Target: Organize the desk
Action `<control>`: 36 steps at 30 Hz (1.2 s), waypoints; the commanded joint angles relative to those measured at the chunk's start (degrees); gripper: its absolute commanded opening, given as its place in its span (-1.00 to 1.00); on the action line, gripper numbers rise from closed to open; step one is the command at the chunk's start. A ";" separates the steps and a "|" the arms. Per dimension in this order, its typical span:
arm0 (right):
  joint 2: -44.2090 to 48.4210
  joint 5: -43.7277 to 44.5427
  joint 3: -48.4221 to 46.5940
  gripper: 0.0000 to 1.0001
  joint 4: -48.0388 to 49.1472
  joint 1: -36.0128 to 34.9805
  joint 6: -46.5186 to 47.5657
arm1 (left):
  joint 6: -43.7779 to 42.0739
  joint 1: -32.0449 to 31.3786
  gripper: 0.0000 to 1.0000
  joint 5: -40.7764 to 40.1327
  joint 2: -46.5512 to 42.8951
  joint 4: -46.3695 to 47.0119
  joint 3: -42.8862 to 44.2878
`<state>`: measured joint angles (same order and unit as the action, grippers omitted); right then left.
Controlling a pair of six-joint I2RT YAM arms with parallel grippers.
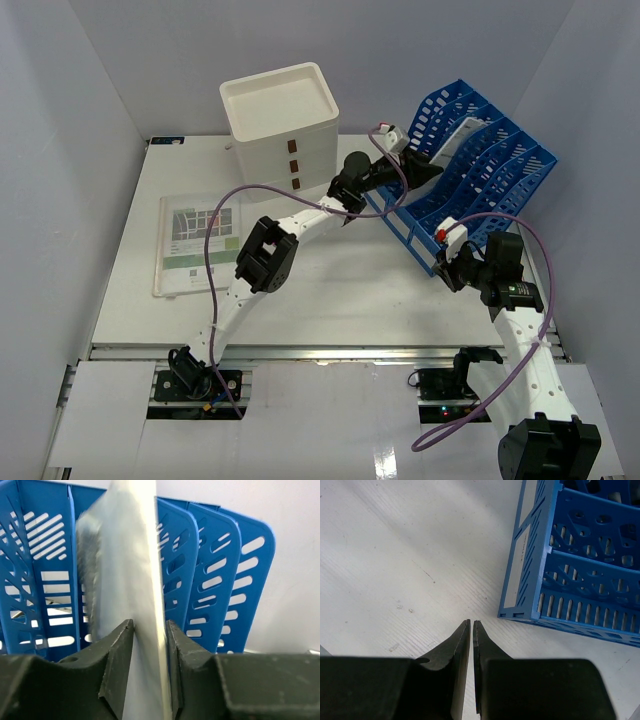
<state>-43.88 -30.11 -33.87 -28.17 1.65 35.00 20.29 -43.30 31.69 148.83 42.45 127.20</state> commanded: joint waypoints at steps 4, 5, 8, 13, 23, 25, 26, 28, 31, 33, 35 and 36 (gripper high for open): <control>0.11 -0.08 0.12 -0.75 1.80 0.20 -0.06 | -3.78 0.23 0.57 -2.71 -5.01 1.12 -4.34; 0.11 -0.12 0.12 -0.75 1.80 0.20 -0.10 | -4.72 0.23 0.60 -2.83 -5.62 0.26 -4.55; 0.12 -0.13 0.04 -0.75 1.80 0.20 -0.03 | -7.90 0.23 0.61 -3.05 -5.59 -4.65 -1.25; 0.23 -0.21 0.08 -0.75 1.85 0.20 -0.15 | -12.38 0.27 0.61 -5.40 -5.01 -12.55 5.41; 0.40 -0.39 0.03 -0.75 1.80 0.20 -0.20 | -12.87 -0.32 0.45 -7.94 -1.62 -15.76 12.25; 0.46 -0.39 0.03 -0.75 1.80 0.20 -0.20 | -13.29 -0.72 0.46 -8.50 -0.90 -15.75 13.15; 0.50 -0.43 0.03 -0.75 1.80 0.20 -0.20 | -13.86 -0.88 0.41 -8.93 -0.54 -16.02 13.68; 0.55 -0.56 0.03 -0.75 1.80 0.20 -0.20 | -14.79 -1.17 0.31 -9.53 0.09 -16.65 14.51; 0.62 -0.67 0.03 -0.75 1.71 0.20 -0.20 | -15.09 -1.28 0.18 -9.42 0.56 -17.15 14.69; 0.65 -0.68 0.04 -0.75 1.62 0.20 -0.11 | -14.68 -1.44 0.15 -9.19 0.03 -16.72 13.45; 0.81 -0.95 0.12 -0.73 1.61 0.20 -0.09 | -13.87 -1.45 0.30 -9.32 -2.25 -13.81 9.67; 0.82 -1.22 0.12 -0.67 1.53 0.20 0.08 | -13.80 -1.53 0.40 -9.70 -3.23 -11.83 8.21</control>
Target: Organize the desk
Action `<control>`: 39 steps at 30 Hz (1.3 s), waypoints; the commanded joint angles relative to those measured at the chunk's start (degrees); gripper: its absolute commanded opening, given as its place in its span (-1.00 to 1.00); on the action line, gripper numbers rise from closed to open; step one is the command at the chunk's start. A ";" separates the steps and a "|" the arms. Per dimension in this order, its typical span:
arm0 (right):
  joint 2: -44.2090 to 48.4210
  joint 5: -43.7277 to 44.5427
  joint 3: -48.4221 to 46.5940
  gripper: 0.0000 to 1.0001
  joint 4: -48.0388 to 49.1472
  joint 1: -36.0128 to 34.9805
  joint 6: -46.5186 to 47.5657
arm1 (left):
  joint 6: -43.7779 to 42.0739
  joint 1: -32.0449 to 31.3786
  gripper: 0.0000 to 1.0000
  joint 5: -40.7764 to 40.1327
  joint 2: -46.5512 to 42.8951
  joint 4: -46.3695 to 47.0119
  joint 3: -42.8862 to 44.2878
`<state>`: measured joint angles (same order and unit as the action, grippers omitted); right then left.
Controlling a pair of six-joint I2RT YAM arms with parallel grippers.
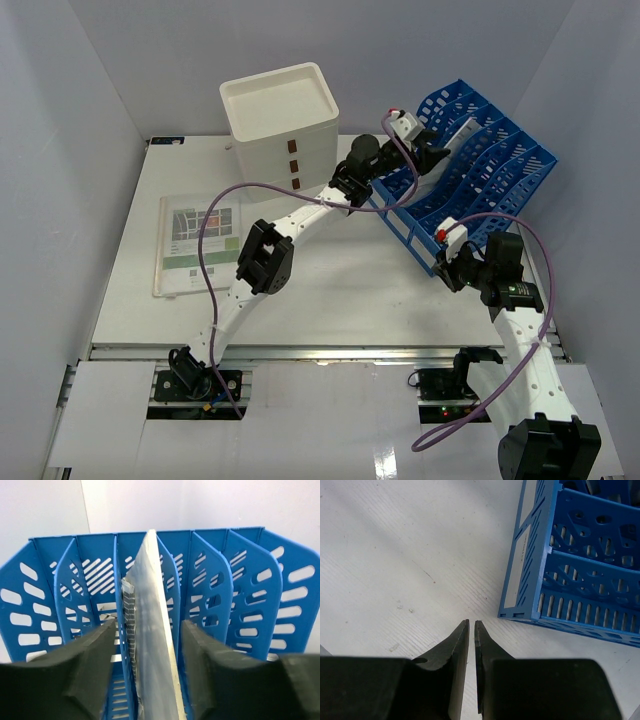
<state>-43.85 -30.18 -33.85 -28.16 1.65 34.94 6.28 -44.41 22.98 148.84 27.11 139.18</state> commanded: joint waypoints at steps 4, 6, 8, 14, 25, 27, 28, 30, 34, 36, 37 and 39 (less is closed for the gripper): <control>0.93 -3.11 0.03 -0.30 1.38 0.20 0.66 | -0.66 -0.42 0.58 -2.44 -7.84 4.14 -6.71; 0.20 -4.67 -1.27 -0.10 0.76 0.11 0.32 | -1.08 -0.42 0.62 -2.67 -11.62 5.63 -10.22; -1.42 -6.97 -3.21 0.00 -1.03 0.02 -0.43 | -1.65 -0.42 0.70 -3.97 -17.15 8.40 -16.30; -9.19 -6.68 -20.58 0.67 -6.50 -3.45 -6.16 | -3.38 0.87 0.89 -10.35 -38.37 17.46 -40.25; -25.41 -4.85 -47.54 0.85 -6.60 -12.26 -24.51 | 2.69 4.66 0.96 -23.77 -85.66 15.24 -91.25; -28.44 -2.73 -50.84 0.91 -5.34 -11.35 -28.33 | 4.78 4.81 0.96 -26.55 -93.71 11.14 -98.32; -29.57 -0.87 -52.18 0.95 -3.86 -11.38 -31.38 | 6.10 4.89 0.96 -27.51 -98.18 8.25 -101.72; -31.78 4.84 -55.16 0.99 -2.78 -11.88 -36.65 | 8.30 4.96 0.96 -29.17 -105.55 2.84 -106.97; -35.83 24.49 -62.12 0.99 -2.02 -13.80 -44.10 | 12.39 5.03 0.96 -32.31 -118.81 -6.65 -113.50; -36.73 34.17 -63.87 0.97 -0.89 -15.23 -45.81 | 15.01 5.03 0.96 -33.50 -123.71 -11.94 -115.91; -36.91 39.96 -65.13 0.96 -0.51 -15.44 -46.09 | 15.58 5.03 0.96 -33.69 -126.54 -13.16 -116.56; -37.73 44.20 -66.37 0.98 -0.42 -15.54 -47.94 | 16.73 5.03 0.96 -33.44 -128.23 -15.02 -117.84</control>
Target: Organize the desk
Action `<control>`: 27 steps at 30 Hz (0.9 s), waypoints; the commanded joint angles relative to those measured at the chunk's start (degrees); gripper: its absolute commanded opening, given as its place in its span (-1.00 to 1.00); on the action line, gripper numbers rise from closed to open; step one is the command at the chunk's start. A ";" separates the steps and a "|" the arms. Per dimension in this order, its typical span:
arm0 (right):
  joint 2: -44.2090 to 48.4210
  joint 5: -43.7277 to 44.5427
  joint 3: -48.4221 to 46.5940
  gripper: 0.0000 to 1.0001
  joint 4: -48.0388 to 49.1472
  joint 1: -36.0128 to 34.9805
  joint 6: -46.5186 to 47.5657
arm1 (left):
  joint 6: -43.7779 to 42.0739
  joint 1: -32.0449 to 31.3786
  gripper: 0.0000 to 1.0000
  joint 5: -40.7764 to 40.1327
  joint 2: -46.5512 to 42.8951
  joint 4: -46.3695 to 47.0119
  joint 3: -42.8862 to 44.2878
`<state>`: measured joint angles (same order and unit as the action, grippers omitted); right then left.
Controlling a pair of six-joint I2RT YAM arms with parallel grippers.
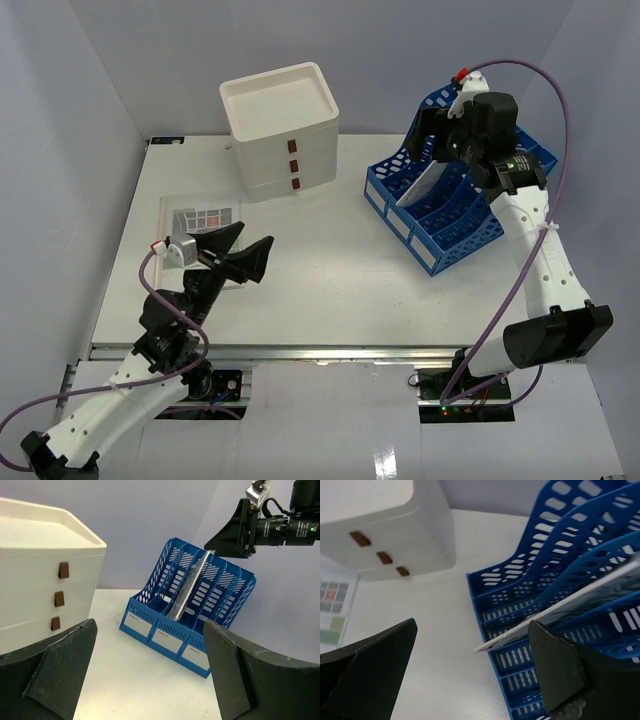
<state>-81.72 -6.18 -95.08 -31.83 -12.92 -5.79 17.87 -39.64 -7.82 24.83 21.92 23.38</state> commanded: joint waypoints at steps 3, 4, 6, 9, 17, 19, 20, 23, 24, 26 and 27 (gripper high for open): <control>-1.23 29.04 -7.12 0.99 3.35 -0.96 -9.35 | 6.94 0.27 0.96 -2.07 -6.00 -11.28 -3.09; -2.09 31.48 -7.03 0.99 3.35 -0.91 -9.84 | 7.32 0.27 0.96 -1.60 -5.76 -11.33 -3.23; -3.65 33.78 -6.91 1.00 3.58 -0.87 -10.85 | 8.17 0.27 0.96 -1.18 -5.17 -11.36 -3.33; -5.94 38.12 -7.72 1.00 4.46 -0.79 -12.79 | 9.46 0.27 0.96 -0.55 -3.45 -11.23 -3.20; -8.58 42.33 -8.53 0.94 8.11 0.15 -14.24 | 10.16 0.27 0.96 0.05 -3.34 -10.88 -4.11; -9.29 41.83 -8.43 0.81 9.36 0.50 -14.82 | 10.16 0.27 0.96 -0.08 -4.10 -11.08 -4.31; -9.99 41.65 -8.65 0.75 9.48 0.59 -14.80 | 10.16 0.27 0.96 -0.09 -4.37 -11.50 -4.31; -11.14 41.29 -9.24 0.61 9.51 0.82 -14.34 | 10.18 0.27 0.96 -0.56 -5.30 -12.73 -4.15; -11.41 41.02 -9.24 0.58 9.51 0.98 -14.34 | 10.23 0.27 0.96 -0.72 -5.67 -13.01 -4.26; -11.81 40.71 -9.24 0.54 9.51 1.48 -14.43 | 10.42 0.27 0.96 -0.89 -6.40 -13.40 -4.40; -11.98 40.37 -9.24 0.53 9.51 1.77 -14.62 | 10.70 0.27 0.96 -1.05 -6.90 -13.57 -4.57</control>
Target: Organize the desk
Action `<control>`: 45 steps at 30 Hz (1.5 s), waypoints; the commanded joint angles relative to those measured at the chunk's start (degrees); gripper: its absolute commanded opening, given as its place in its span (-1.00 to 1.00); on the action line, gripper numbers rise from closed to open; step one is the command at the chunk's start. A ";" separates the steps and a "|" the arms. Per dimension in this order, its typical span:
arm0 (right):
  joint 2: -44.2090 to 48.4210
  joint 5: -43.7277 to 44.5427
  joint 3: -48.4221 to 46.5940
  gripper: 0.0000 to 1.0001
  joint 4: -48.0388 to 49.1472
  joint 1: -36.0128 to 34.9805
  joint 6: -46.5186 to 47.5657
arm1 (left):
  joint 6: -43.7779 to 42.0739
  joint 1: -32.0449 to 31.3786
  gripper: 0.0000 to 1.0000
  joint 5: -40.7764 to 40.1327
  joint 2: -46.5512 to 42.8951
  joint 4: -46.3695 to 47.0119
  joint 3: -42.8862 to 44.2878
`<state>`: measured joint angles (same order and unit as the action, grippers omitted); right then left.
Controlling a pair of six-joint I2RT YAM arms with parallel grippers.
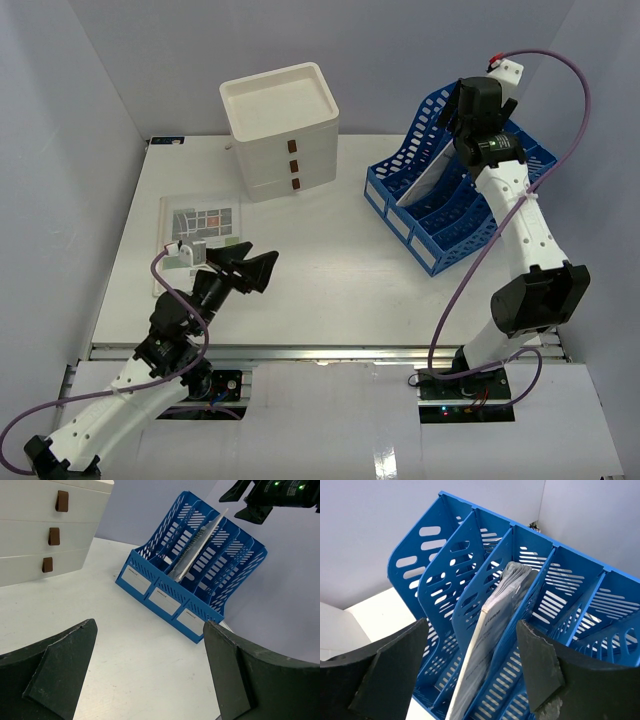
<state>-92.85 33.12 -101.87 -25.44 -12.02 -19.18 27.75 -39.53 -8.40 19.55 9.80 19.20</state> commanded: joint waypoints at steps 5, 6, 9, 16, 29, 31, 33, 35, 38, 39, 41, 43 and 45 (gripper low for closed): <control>-1.33 0.19 -2.46 0.39 3.18 1.76 -2.58 | 1.13 0.15 0.96 -0.35 -1.80 -2.22 -0.57; -1.54 0.19 -2.61 0.35 3.18 1.83 -2.67 | 1.19 0.15 0.96 -0.38 -1.89 -2.35 -0.60; -2.31 0.17 -3.20 0.25 3.21 1.93 -2.97 | 1.35 0.15 0.96 -0.31 -2.17 -2.61 -0.67; -3.48 -0.70 -3.32 -0.03 3.27 2.27 -3.80 | 1.60 0.15 0.96 -0.79 -3.11 -3.70 -0.72; -3.03 -1.69 -1.85 -0.67 3.28 2.44 -5.20 | 1.51 0.10 0.96 -1.23 -3.85 -4.38 -0.48; -2.31 -1.97 -1.01 -0.82 3.61 2.44 -5.37 | 1.51 0.15 0.96 -1.18 -3.96 -4.43 -0.48; -1.18 -3.49 0.27 -0.85 4.14 2.44 -5.46 | 1.51 0.15 0.96 -1.18 -4.01 -4.45 -0.38; 0.47 -5.54 1.58 -0.85 5.57 2.44 -5.72 | 1.51 0.15 0.96 -1.18 -4.14 -4.64 -0.25; 4.38 -7.63 5.78 -0.85 11.03 2.44 -5.85 | 1.43 0.15 0.96 -1.26 -4.45 -5.19 0.06; 6.14 -7.78 8.34 -0.85 14.31 2.46 -5.51 | 1.41 0.15 0.96 -1.28 -4.56 -5.47 0.17; 11.45 -10.13 19.01 -0.85 26.15 2.53 -2.99 | 1.21 0.15 0.96 -1.39 -4.95 -6.05 0.52; 16.94 -14.69 28.39 -0.85 39.37 2.53 -0.72 | 0.96 0.15 0.96 -1.56 -5.25 -6.69 0.89; 18.11 -19.05 28.94 -0.85 40.30 2.53 -0.16 | 0.84 0.15 0.96 -1.74 -5.62 -7.39 1.20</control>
<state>-80.58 24.28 -78.04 -3.02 -8.85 -22.66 28.96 -39.53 -9.39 14.89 4.44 19.09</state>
